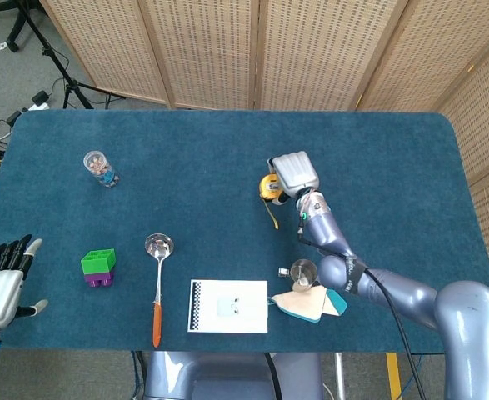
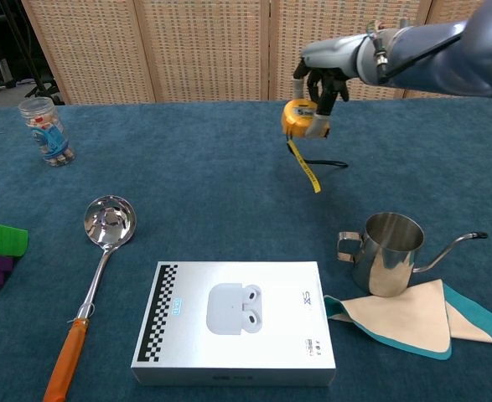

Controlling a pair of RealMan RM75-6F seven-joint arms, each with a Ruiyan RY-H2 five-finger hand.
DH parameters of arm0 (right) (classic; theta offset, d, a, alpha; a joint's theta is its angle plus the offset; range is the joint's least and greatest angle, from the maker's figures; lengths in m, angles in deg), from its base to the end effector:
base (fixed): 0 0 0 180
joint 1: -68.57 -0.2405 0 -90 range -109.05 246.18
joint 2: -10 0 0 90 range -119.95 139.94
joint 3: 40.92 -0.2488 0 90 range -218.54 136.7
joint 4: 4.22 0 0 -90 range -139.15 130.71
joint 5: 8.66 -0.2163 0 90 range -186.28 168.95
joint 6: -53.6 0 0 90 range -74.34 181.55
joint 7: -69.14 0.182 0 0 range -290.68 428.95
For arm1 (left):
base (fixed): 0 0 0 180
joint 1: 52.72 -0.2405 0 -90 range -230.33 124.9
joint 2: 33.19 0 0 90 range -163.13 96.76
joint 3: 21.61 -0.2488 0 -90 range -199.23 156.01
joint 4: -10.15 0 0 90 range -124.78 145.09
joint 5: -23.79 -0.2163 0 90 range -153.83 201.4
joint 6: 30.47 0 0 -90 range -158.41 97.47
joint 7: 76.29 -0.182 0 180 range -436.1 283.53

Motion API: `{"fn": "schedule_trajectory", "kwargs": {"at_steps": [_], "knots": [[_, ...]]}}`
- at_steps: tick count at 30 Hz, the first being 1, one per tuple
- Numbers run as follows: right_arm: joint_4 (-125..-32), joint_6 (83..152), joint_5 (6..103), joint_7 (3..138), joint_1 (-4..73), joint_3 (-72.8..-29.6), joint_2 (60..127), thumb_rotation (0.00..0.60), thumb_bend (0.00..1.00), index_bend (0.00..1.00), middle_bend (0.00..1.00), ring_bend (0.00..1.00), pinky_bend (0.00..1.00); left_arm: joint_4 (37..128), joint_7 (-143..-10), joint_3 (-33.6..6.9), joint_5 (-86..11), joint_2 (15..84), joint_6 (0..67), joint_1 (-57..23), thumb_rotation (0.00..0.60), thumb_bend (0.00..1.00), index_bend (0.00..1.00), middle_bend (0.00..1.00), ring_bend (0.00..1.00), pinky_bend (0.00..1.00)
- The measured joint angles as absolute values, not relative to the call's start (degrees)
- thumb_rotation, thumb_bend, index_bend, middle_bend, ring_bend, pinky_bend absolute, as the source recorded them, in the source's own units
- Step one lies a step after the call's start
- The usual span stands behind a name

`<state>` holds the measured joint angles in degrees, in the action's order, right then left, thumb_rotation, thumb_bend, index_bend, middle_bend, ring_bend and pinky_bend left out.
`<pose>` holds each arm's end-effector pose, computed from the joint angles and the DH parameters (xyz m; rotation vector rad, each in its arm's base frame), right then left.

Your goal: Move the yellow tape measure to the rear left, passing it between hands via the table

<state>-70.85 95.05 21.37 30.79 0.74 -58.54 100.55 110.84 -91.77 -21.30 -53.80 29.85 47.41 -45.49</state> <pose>-0.0495 -0.5003 -0.0150 1.8126 -0.8359 0.7289 -0.3047 0.2152 0.1205 -1.4671 -0.9605 -0.6529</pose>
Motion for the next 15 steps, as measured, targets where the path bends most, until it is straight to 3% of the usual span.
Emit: {"fn": "schedule_trajectory", "kwargs": {"at_steps": [15], "knots": [[-58.55, 89.05, 18.30, 30.23, -10.85, -60.61, 112.80, 0.600, 0.23, 0.69, 0.54, 0.49, 0.52, 110.85, -87.80, -21.40, -54.16, 28.40, 46.31, -45.33, 0.600, 0.00, 0.00, 0.00, 0.00, 0.00]]}}
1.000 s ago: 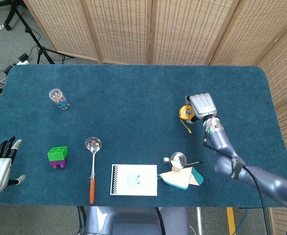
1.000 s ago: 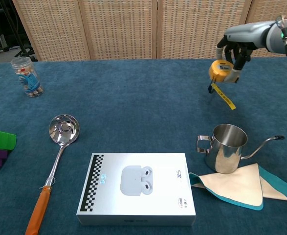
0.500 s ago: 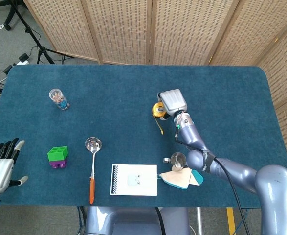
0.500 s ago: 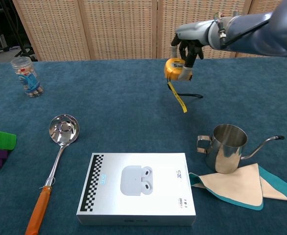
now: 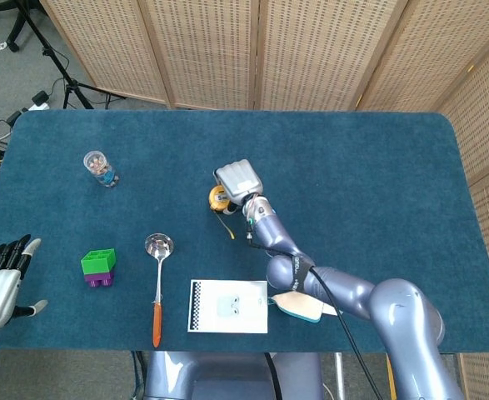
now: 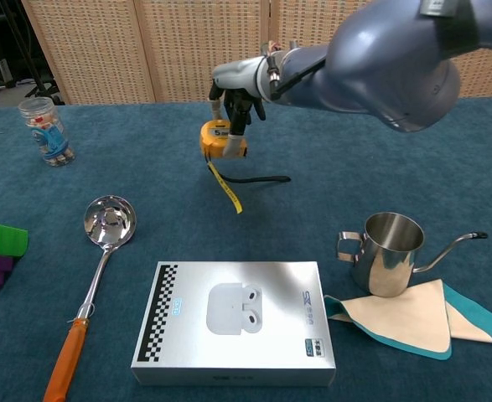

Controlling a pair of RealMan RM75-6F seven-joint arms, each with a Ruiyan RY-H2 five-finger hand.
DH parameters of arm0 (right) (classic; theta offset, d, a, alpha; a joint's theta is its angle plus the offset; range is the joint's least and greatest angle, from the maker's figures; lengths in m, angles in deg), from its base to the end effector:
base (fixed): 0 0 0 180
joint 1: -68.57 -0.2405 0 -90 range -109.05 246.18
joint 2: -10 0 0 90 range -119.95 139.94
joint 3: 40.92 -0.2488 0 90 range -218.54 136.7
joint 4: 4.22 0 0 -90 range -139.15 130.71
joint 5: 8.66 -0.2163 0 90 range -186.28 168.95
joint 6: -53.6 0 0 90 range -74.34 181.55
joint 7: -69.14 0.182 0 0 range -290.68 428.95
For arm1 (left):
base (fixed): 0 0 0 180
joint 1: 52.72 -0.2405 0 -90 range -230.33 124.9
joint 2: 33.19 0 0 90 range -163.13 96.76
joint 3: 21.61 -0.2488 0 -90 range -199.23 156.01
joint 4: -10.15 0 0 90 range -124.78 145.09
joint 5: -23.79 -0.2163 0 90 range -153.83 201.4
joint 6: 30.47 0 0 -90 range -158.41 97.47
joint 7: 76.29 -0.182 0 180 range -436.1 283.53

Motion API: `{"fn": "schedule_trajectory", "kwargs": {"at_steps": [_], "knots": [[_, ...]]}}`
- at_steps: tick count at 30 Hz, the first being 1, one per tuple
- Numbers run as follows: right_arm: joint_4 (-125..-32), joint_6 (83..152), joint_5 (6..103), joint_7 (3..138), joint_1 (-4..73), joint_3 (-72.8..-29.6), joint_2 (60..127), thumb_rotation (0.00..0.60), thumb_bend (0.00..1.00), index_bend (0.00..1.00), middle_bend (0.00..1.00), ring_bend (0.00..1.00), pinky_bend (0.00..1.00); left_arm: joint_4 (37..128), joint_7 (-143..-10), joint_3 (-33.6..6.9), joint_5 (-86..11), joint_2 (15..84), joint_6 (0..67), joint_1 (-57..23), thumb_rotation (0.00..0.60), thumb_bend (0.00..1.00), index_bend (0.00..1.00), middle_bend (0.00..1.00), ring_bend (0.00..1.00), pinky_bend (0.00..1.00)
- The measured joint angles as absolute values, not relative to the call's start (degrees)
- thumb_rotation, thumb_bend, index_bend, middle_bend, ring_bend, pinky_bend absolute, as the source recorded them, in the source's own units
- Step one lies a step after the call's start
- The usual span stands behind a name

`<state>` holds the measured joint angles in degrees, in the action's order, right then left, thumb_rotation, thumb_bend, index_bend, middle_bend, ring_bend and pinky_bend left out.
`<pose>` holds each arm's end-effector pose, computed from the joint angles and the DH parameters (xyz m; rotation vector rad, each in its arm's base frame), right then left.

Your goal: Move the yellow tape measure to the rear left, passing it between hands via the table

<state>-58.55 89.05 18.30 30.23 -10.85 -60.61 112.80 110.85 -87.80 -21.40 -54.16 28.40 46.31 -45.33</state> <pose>0.0365 -0.4928 -0.0845 1.9577 -0.8273 0.7881 -0.3071 0.2155 0.1250 -1.4615 -1.0038 -0.6788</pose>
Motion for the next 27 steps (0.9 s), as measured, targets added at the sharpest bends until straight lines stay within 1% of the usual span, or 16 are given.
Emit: {"fn": "schedule_trajectory", "kwargs": {"at_steps": [11, 12, 14, 15, 17, 18, 19, 20, 22, 24, 27], "knots": [[-48.29, 85.93, 19.59, 33.59, -15.09, -61.99, 120.22, 0.600, 0.23, 0.69, 0.53, 0.49, 0.52, 110.16, -85.88, -20.93, -53.12, 27.90, 45.58, -45.17, 0.600, 0.00, 0.00, 0.00, 0.00, 0.00], [-47.29, 85.46, 19.97, 34.04, -15.51, -62.11, 120.96, 0.600, 0.22, 0.69, 0.51, 0.47, 0.52, 110.08, -85.77, -20.91, -53.08, 27.85, 45.49, -45.15, 0.600, 0.00, 0.00, 0.00, 0.00, 0.00], [-45.69, 84.82, 20.70, 34.60, -16.08, -62.17, 121.94, 0.600, 0.20, 0.66, 0.44, 0.41, 0.45, 109.88, -85.49, -20.88, -53.00, 27.78, 45.33, -45.10, 0.600, 0.00, 0.00, 0.00, 0.00, 0.00], [-44.58, 84.45, 21.37, 35.01, -16.44, -62.19, 122.56, 0.600, 0.19, 0.62, 0.37, 0.34, 0.38, 109.75, -85.28, -20.84, -52.92, 27.75, 45.24, -45.07, 0.600, 0.00, 0.00, 0.00, 0.00, 0.00], [-43.15, 83.98, 22.48, 36.01, -16.84, -62.33, 123.34, 0.600, 0.16, 0.47, 0.21, 0.16, 0.21, 109.57, -85.01, -20.81, -52.84, 27.71, 45.11, -45.04, 0.600, 0.00, 0.00, 0.00, 0.00, 0.00], [-42.65, 83.55, 22.97, 36.88, -16.96, -62.49, 123.65, 0.600, 0.16, 0.42, 0.16, 0.11, 0.16, 109.49, -84.94, -20.81, -52.83, 27.69, 45.03, -45.01, 0.600, 0.00, 0.00, 0.00, 0.00, 0.00], [-42.42, 83.06, 23.29, 37.54, -17.01, -62.58, 123.79, 0.600, 0.16, 0.34, 0.10, 0.05, 0.12, 109.47, -84.93, -20.81, -52.85, 27.68, 45.01, -45.00, 0.600, 0.00, 0.00, 0.00, 0.00, 0.00], [-42.26, 82.45, 23.58, 38.12, -17.01, -62.64, 123.84, 0.600, 0.16, 0.28, 0.05, 0.01, 0.08, 109.45, -84.91, -20.81, -52.87, 27.68, 45.01, -44.99, 0.600, 0.00, 0.00, 0.00, 0.00, 0.00], [-42.04, 81.10, 24.59, 39.28, -16.90, -62.63, 123.79, 0.600, 0.15, 0.19, 0.00, 0.00, 0.04, 109.40, -84.93, -20.76, -52.77, 27.73, 45.02, -44.99, 0.600, 0.00, 0.00, 0.00, 0.00, 0.00], [-42.20, 80.70, 25.58, 40.28, -16.49, -62.52, 123.54, 0.600, 0.13, 0.13, 0.00, 0.00, 0.03, 109.39, -85.19, -20.76, -52.71, 27.79, 45.02, -44.99, 0.600, 0.00, 0.00, 0.00, 0.00, 0.00], [-43.15, 80.58, 26.22, 41.38, -15.64, -62.36, 122.87, 0.600, 0.11, 0.10, 0.00, 0.00, 0.02, 109.57, -85.64, -20.84, -52.76, 27.87, 45.07, -45.00, 0.600, 0.00, 0.00, 0.00, 0.00, 0.00]]}}
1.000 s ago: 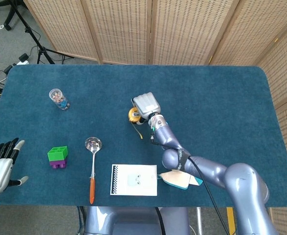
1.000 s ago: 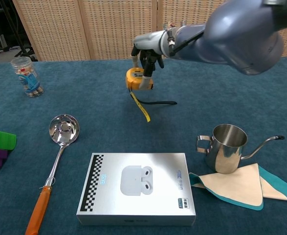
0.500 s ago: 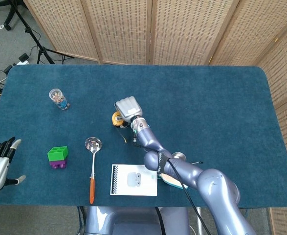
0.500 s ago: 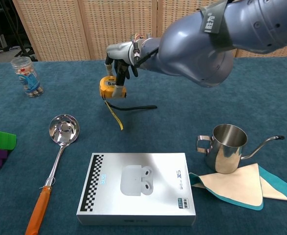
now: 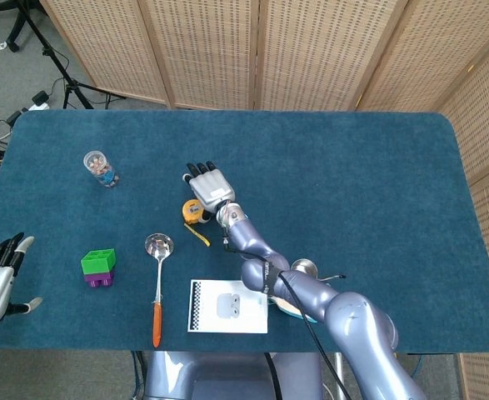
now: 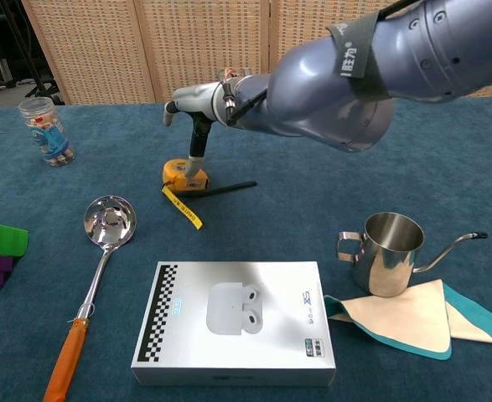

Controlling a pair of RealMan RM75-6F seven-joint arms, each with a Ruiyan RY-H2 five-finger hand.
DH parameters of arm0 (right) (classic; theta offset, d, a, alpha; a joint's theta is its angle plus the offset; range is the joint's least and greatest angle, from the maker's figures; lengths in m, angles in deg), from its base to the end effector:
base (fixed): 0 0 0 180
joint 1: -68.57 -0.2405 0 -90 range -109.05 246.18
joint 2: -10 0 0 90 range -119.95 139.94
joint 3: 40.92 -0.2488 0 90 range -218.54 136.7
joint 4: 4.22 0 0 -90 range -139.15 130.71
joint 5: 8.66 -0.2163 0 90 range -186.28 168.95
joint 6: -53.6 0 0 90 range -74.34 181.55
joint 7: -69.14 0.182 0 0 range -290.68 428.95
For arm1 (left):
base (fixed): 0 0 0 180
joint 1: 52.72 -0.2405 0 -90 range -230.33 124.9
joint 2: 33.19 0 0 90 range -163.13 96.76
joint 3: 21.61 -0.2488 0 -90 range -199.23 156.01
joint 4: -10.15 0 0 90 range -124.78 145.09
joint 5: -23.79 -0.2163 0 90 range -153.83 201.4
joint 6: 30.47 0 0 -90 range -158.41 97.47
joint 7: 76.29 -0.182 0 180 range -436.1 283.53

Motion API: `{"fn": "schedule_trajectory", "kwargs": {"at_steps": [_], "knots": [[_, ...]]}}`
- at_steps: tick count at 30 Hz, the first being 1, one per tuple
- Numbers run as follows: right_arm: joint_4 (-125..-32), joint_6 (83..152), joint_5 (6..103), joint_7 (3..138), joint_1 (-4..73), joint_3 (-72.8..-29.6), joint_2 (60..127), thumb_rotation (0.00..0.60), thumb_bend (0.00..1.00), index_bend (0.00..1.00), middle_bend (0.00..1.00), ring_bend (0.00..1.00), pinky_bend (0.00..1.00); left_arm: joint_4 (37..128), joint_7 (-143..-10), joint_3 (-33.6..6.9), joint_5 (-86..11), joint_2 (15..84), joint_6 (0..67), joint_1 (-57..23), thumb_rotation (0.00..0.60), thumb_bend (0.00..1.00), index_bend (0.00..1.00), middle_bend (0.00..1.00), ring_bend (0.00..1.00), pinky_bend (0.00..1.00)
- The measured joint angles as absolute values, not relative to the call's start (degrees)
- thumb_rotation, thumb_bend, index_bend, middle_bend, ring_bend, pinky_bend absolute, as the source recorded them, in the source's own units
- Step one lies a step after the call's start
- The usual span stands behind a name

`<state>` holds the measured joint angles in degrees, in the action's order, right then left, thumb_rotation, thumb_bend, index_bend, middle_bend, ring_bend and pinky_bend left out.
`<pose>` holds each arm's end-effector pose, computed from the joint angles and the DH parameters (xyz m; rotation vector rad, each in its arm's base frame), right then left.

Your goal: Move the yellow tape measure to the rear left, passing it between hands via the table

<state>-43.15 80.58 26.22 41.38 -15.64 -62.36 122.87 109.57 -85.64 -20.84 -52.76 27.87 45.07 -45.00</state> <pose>0.0627 -0.4883 -0.1300 2.0348 -0.8867 0.8349 -0.3161 0.2194 0.1299 -1.4396 -1.0257 -0.6707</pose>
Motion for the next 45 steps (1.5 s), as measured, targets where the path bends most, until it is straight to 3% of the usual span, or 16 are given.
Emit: {"fn": "schedule_trajectory", "kwargs": {"at_steps": [11, 19, 26, 31, 39, 45], "knots": [[-49.58, 83.74, 27.60, 42.35, -12.42, -61.10, 118.75, 0.600, 0.10, 0.08, 0.00, 0.00, 0.00, 110.15, -87.42, -21.12, -53.32, 28.39, 45.66, -45.10, 0.600, 0.00, 0.00, 0.00, 0.00, 0.00], [-61.96, 90.89, 28.97, 40.86, -6.97, -58.44, 110.86, 0.600, 0.12, 0.08, 0.00, 0.00, 0.00, 110.20, -87.77, -21.30, -53.35, 28.84, 45.31, -44.98, 0.600, 0.00, 0.00, 0.00, 0.00, 0.00], [-82.46, 106.76, 36.46, 41.77, 4.70, -53.28, 99.48, 0.600, 0.12, 0.08, 0.00, 0.00, 0.00, 110.76, -88.54, -21.68, -54.98, 29.39, 46.12, -45.07, 0.600, 0.00, 0.00, 0.00, 0.00, 0.00], [-93.91, 122.03, 46.53, 45.75, 18.13, -46.42, 91.09, 0.600, 0.10, 0.08, 0.00, 0.00, 0.00, 110.72, -90.94, -22.15, -55.67, 30.32, 46.56, -45.19, 0.600, 0.00, 0.00, 0.00, 0.00, 0.00], [-93.92, 139.56, 58.64, 54.02, 36.43, -36.17, 85.92, 0.600, 0.10, 0.08, 0.00, 0.00, 0.00, 110.84, -93.39, -22.37, -55.80, 32.12, 46.96, -45.29, 0.600, 0.00, 0.00, 0.00, 0.00, 0.00], [-89.35, 145.94, 63.32, 60.62, 44.36, -33.32, 85.56, 0.600, 0.10, 0.08, 0.00, 0.00, 0.00, 111.02, -94.96, -22.29, -54.92, 33.09, 46.73, -45.19, 0.600, 0.00, 0.00, 0.00, 0.00, 0.00]]}}
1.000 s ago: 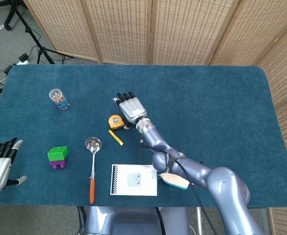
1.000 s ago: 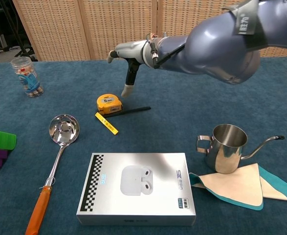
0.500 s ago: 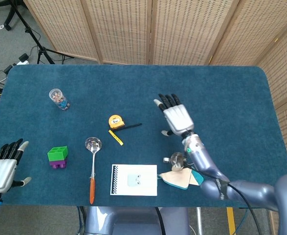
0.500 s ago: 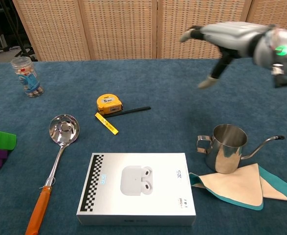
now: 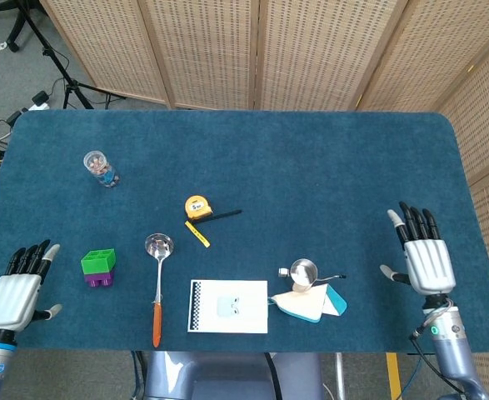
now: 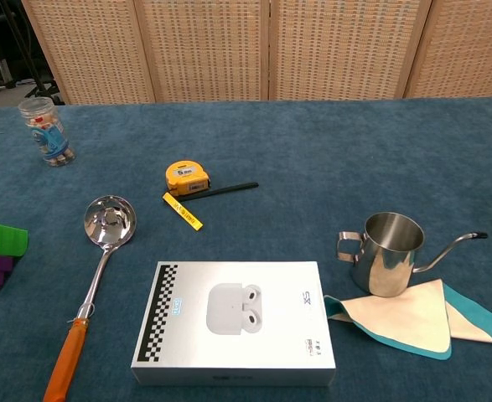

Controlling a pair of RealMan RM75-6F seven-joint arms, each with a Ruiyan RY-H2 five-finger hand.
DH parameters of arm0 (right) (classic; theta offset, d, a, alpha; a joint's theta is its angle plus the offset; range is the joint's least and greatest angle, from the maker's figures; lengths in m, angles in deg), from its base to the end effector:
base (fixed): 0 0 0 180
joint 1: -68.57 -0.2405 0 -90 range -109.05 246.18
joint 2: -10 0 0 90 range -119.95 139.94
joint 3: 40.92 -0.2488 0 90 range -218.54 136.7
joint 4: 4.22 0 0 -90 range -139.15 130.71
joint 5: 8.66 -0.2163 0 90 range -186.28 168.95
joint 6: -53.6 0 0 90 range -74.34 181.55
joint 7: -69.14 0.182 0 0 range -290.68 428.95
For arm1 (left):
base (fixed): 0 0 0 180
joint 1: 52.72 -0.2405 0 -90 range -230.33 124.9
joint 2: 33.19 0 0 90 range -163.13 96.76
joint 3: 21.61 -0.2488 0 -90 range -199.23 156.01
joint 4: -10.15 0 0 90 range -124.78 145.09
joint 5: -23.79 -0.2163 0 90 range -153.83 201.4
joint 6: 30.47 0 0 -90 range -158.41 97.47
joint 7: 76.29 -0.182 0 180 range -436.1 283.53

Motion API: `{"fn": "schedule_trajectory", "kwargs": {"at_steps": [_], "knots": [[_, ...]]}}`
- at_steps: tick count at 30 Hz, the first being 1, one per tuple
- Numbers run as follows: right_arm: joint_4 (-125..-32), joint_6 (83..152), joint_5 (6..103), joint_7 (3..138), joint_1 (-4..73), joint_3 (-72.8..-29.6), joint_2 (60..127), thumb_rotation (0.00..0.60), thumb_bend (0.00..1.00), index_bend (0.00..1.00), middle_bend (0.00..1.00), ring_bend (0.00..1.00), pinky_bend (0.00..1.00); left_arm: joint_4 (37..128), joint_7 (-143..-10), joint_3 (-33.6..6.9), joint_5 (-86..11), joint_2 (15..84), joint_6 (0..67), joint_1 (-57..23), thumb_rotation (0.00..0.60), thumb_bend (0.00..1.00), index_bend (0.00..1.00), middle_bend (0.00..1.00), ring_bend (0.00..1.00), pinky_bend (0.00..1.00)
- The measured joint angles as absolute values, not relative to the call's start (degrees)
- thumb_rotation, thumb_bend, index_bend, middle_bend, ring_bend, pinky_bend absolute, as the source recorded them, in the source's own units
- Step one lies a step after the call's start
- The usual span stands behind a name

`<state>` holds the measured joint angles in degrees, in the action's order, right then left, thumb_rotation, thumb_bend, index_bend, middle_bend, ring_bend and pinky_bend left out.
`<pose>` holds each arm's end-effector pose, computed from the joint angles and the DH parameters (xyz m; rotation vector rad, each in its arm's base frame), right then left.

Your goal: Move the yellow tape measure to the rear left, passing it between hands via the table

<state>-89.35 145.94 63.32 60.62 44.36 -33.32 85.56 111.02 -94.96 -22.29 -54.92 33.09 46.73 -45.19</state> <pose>-0.2767 -0.2829 0.1036 1.4459 -0.7465 0.9142 -0.2944 0.2114 0.0962 -1.5203 -0.9682 -0.6534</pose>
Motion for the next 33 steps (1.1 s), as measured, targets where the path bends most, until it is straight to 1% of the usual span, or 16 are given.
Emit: {"fn": "schedule_trajectory", "kwargs": {"at_steps": [4, 8, 11, 14, 20, 24, 28, 33], "knots": [[-86.08, 147.72, 65.29, 64.25, 47.37, -32.95, 85.87, 0.600, 0.10, 0.08, 0.00, 0.00, 0.00, 111.49, -95.99, -21.56, -53.98, 33.43, 46.35, -44.66, 0.600, 0.00, 0.00, 0.00, 0.00, 0.00], [-83.32, 147.58, 65.67, 66.81, 48.62, -34.17, 86.33, 0.600, 0.10, 0.08, 0.00, 0.00, 0.00, 112.41, -96.51, -20.27, -53.06, 33.35, 45.47, -43.46, 0.600, 0.00, 0.00, 0.00, 0.00, 0.00], [-82.21, 147.28, 65.77, 68.42, 49.42, -35.64, 86.43, 0.600, 0.10, 0.08, 0.00, 0.00, 0.00, 113.26, -96.56, -18.74, -51.38, 32.99, 43.43, -41.75, 0.600, 0.00, 0.00, 0.00, 0.00, 0.00], [-81.45, 146.42, 65.81, 69.61, 50.14, -36.63, 86.39, 0.600, 0.10, 0.08, 0.00, 0.00, 0.00, 114.35, -96.57, -16.45, -48.48, 32.13, 40.01, -39.06, 0.600, 0.00, 0.00, 0.00, 0.00, 0.00], [-80.42, 144.36, 65.93, 70.79, 50.86, -38.33, 86.30, 0.600, 0.10, 0.08, 0.00, 0.00, 0.00, 115.84, -98.03, -10.45, -40.82, 29.72, 31.73, -31.11, 0.600, 0.00, 0.00, 0.00, 0.00, 0.00], [-80.19, 143.58, 66.71, 71.42, 51.28, -39.10, 86.24, 0.600, 0.10, 0.08, 0.00, 0.00, 0.00, 115.15, -99.63, -6.95, -33.65, 29.29, 26.08, -25.05, 0.600, 0.00, 0.00, 0.00, 0.00, 0.00], [-80.17, 143.20, 67.26, 72.24, 51.67, -39.83, 86.10, 0.600, 0.11, 0.08, 0.00, 0.00, 0.00, 112.93, -101.41, -4.82, -25.70, 30.53, 21.39, -19.24, 0.600, 0.01, 0.00, 0.00, 0.00, 0.00], [-79.89, 141.93, 67.33, 73.66, 52.16, -40.81, 85.83, 0.600, 0.10, 0.08, 0.00, 0.00, 0.00, 108.24, -104.94, -3.97, -14.33, 34.72, 17.24, -11.23, 0.600, 0.01, 0.00, 0.00, 0.00, 0.00]]}}
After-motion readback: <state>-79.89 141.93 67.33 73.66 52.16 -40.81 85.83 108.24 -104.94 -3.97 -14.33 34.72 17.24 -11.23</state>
